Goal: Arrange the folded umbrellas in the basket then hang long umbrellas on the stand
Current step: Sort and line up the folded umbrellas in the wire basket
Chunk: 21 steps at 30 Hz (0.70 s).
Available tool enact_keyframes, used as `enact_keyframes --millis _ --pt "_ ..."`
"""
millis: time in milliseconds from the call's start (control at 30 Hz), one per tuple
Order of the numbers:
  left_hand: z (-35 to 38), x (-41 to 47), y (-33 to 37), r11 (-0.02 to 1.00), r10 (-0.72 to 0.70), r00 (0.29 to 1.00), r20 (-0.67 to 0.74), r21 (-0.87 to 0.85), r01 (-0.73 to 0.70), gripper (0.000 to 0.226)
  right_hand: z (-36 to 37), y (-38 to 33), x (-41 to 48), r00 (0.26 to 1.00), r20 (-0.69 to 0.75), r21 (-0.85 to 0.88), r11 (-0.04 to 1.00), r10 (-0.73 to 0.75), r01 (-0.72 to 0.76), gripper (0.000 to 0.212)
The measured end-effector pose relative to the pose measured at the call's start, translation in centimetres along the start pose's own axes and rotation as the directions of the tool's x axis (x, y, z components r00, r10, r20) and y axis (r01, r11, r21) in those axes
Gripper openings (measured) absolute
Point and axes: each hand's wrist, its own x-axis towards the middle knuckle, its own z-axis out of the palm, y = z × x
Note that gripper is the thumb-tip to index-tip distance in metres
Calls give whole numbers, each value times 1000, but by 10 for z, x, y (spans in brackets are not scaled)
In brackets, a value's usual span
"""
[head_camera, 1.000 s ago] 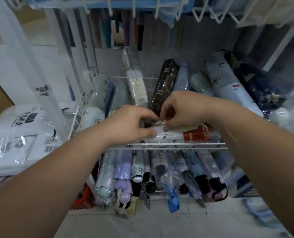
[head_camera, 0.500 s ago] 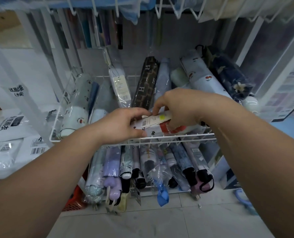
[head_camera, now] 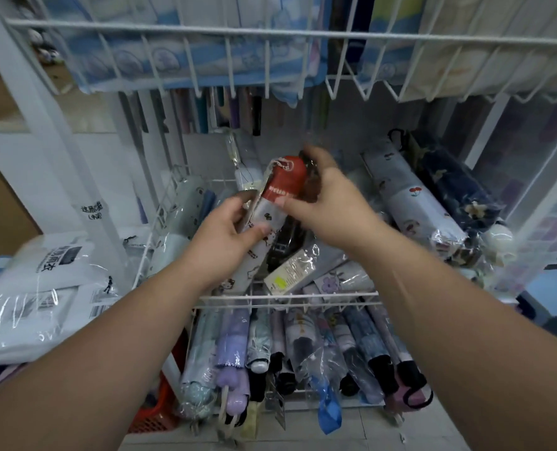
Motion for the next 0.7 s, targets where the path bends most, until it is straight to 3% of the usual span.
enact_keyframes --millis 200,267,367,400,467,533,567,633,700 --pt "0 15 27 947 -105 984 -146 -316 55 38 46 25 6 991 129 347 935 26 -70 85" --pt "-2 15 30 957 -131 976 -172 -278 79 34 58 29 8 987 160 348 936 -10 -47 84" --pt "-10 13 24 957 -187 977 -105 -246 157 25 71 29 9 992 127 299 954 -23 -16 81" --pt "-16 11 19 967 -185 978 -93 -196 165 23 74 28 11 994 105 285 958 -16 -15 78" --pt "-34 9 10 980 -113 986 -119 153 131 32 76 28 18 996 88 227 973 31 -50 75" --pt "-52 4 1 833 -40 983 -181 537 133 37 77 25 27 990 111 155 982 89 -105 75" --pt "-58 2 -4 753 -36 981 -190 640 151 37 79 23 31 986 127 109 986 110 -124 77" --pt "-65 -2 -11 651 -67 984 -165 740 169 34 84 15 36 977 154 47 987 148 -157 80" --pt "-69 -5 -15 611 -106 984 -146 770 180 33 92 7 39 972 160 -5 985 172 -173 77"
